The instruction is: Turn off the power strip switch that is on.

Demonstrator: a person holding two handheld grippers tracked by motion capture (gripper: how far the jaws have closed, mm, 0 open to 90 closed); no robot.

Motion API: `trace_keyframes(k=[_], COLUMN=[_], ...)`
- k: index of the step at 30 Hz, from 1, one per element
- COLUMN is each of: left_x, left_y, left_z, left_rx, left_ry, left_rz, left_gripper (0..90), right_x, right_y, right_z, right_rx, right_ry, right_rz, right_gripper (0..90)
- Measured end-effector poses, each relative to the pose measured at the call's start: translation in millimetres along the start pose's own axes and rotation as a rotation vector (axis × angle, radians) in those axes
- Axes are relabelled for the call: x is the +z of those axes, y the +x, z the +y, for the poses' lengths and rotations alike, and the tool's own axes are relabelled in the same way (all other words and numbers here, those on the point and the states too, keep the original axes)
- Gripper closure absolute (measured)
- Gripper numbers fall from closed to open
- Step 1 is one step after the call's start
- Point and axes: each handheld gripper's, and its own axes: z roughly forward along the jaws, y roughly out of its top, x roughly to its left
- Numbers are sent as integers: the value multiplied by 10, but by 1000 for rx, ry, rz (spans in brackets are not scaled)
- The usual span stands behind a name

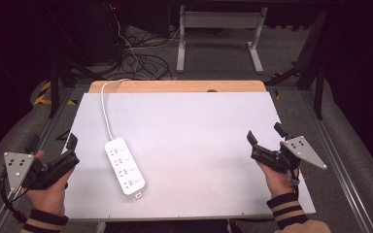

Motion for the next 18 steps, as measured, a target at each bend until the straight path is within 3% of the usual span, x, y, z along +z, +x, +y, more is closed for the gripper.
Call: trace_keyframes(k=[18], left_x=[10], left_y=[-1], left_z=[-27], left_rx=[0], left_ry=[40], left_rz=[5], left_gripper=[48], right_x=[4], right_y=[14], right_z=[5], right_rx=[0], right_ry=[4], right_rz=[5], right_gripper=[71])
